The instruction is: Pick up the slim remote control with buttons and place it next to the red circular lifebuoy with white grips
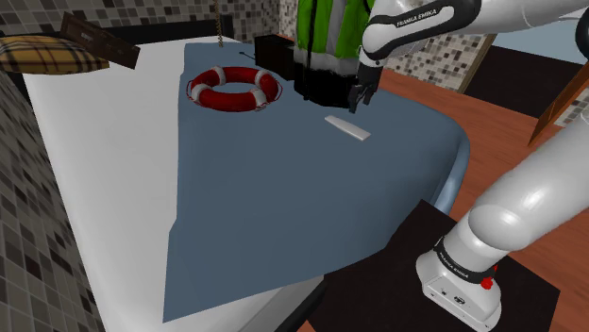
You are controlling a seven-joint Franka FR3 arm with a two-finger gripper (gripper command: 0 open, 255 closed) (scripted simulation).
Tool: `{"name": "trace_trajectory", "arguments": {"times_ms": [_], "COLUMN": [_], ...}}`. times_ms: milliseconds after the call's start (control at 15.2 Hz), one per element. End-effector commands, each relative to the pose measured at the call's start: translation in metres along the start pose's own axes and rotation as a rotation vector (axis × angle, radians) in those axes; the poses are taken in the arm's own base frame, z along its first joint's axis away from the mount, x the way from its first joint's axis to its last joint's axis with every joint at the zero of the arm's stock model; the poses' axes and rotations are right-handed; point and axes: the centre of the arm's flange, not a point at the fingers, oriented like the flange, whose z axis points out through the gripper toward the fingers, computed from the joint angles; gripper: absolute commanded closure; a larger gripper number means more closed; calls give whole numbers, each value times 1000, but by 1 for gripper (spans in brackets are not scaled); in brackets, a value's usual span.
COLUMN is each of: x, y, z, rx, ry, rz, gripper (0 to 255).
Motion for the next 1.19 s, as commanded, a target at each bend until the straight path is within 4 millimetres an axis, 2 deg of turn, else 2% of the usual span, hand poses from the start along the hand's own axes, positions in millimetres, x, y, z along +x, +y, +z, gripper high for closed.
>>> {"name": "trace_trajectory", "arguments": {"times_ms": [0, 462, 924, 1122], "x": [16, 66, 64, 64], "y": [10, 51, 50, 50], "z": [21, 92, 129, 132], "rx": [7, 33, 33, 33], "ry": [-11, -49, -49, -49], "rz": [6, 25, 25, 25], "gripper": [0, 0, 0, 0]}}
